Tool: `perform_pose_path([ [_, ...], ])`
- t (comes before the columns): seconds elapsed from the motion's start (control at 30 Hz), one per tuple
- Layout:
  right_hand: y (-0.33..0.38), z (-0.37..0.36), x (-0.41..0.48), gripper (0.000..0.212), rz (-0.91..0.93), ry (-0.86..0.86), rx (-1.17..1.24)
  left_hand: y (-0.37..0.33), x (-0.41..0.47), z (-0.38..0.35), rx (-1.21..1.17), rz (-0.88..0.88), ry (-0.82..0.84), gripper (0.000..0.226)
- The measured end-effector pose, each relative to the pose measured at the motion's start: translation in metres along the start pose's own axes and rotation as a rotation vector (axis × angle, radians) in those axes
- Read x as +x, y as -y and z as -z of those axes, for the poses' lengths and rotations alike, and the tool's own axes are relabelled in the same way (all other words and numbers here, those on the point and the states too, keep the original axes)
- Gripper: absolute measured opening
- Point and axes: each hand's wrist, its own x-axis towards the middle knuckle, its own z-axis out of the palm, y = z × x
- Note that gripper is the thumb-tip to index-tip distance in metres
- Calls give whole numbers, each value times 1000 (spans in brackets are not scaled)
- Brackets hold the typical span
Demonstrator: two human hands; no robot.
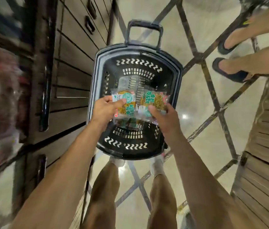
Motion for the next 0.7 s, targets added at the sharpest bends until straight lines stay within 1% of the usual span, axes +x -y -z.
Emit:
perform_pose_path([
  [0.03,16,12,-21,34,-11,38,40,-12,-22,0,-9,-18,9,58],
  [0.07,31,24,-42,37,-15,79,69,-24,-46,1,-23,-39,21,60],
  [0.13,61,46,-82,40,14,131,91,-52,-99,1,-51,-76,44,54],
  [0.3,135,87,-169,37,89,187,95,-118,-216,0,-78,-168,65,66],
  [0.37,160,102,-195,40,130,194,85,-136,-252,1,-139,-191,76,66],
  [0.43,183,114,-220,44,161,212,69,-150,-290,5,-176,-210,80,73],
  [0.47,194,118,-232,45,174,229,58,-156,-306,7,-200,-232,82,70],
  [0.53,218,124,-256,53,205,260,33,-164,-339,15,-241,-254,63,61],
  [0.6,243,127,-281,64,235,287,-2,-170,-370,25,-277,-299,2,68],
  [0.67,265,125,-305,63,277,335,-45,-172,-398,39,-300,-320,-25,80],
  [0.7,275,123,-317,59,291,376,-57,-175,-417,44,-308,-332,-56,72],
])
